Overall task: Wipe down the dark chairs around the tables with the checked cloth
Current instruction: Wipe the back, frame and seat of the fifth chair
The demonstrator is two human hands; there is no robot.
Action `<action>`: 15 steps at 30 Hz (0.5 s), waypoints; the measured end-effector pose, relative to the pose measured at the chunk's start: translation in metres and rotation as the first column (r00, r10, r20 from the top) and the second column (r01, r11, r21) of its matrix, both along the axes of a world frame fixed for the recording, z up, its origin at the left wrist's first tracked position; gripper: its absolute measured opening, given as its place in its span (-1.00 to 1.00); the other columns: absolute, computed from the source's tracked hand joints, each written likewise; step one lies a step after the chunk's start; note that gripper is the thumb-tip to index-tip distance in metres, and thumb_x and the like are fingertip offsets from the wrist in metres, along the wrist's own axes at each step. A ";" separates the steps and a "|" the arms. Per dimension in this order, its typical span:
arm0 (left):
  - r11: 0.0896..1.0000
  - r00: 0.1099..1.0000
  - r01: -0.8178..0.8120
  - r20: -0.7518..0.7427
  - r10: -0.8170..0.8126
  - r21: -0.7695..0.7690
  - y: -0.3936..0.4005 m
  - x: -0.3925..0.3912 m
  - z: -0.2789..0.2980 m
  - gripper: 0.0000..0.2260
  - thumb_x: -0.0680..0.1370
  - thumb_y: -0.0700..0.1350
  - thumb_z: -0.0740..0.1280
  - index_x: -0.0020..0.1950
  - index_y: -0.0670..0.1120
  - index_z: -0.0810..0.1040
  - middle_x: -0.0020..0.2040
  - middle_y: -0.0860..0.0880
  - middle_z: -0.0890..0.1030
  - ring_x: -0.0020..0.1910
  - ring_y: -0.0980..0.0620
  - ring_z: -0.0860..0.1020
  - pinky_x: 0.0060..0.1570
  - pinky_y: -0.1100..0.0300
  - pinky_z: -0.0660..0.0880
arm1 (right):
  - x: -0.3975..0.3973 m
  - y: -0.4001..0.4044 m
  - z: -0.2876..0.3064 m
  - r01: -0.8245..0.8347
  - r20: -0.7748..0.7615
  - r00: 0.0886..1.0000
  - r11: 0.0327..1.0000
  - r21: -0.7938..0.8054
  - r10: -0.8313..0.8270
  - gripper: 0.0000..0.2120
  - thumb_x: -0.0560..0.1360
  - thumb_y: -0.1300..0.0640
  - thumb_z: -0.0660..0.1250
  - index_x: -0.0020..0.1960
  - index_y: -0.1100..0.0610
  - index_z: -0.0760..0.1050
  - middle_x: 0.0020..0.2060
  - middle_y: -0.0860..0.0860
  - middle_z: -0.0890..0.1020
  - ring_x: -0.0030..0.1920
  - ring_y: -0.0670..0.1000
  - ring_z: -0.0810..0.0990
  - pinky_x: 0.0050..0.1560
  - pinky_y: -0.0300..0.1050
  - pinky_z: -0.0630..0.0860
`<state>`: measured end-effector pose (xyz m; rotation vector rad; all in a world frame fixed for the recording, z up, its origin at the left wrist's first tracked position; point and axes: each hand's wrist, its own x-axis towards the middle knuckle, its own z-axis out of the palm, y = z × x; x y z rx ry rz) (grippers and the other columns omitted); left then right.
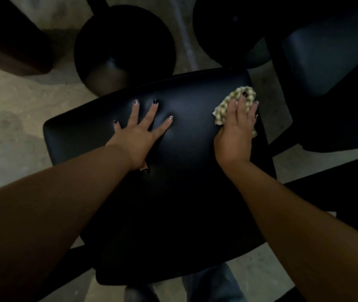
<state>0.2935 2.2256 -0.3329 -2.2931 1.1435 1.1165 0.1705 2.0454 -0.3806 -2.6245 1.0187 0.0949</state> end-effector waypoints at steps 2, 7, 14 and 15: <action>1.000 1.000 0.007 0.014 -0.007 0.004 0.003 0.001 -0.001 0.16 0.34 -0.02 0.57 0.52 0.21 -0.35 0.49 -0.02 -0.49 0.48 -0.29 -0.39 0.35 -0.43 0.13 | 0.001 -0.001 0.003 -0.041 -0.062 0.997 0.999 -0.012 0.040 -0.33 0.49 0.32 0.18 0.54 0.24 0.02 0.55 0.17 -0.06 0.51 0.31 -0.21 0.47 0.19 -0.17; 0.999 0.999 0.039 0.022 -0.039 0.000 0.002 -0.001 -0.002 0.17 0.36 0.03 0.55 0.51 0.18 -0.40 0.46 -0.05 -0.53 0.47 -0.32 -0.39 0.34 -0.42 0.15 | -0.003 -0.009 0.007 -0.049 -0.065 0.997 0.998 -0.050 0.046 -0.41 0.46 0.17 0.06 0.46 0.34 0.22 0.47 0.31 0.18 0.49 0.38 0.00 0.44 0.30 -0.03; 0.997 0.997 0.077 0.018 -0.077 0.000 0.001 -0.002 -0.003 0.14 0.40 0.02 0.52 0.50 0.13 -0.44 0.46 -0.14 -0.54 0.45 -0.39 -0.39 0.33 -0.43 0.18 | -0.016 -0.013 -0.005 0.028 0.078 0.997 0.999 0.025 -0.029 -0.42 0.42 0.43 0.18 0.44 0.34 0.26 0.48 0.27 0.20 0.51 0.30 0.03 0.50 0.14 0.07; 0.996 0.996 0.084 0.016 -0.084 -0.003 0.000 -0.003 -0.002 0.14 0.41 0.02 0.51 0.50 0.12 -0.45 0.46 -0.14 -0.53 0.45 -0.40 -0.39 0.32 -0.44 0.19 | -0.023 -0.008 -0.006 0.095 0.099 0.990 0.995 0.012 -0.096 -0.44 0.42 0.43 0.18 0.43 0.34 0.29 0.46 0.29 0.22 0.50 0.30 0.06 0.50 0.11 0.06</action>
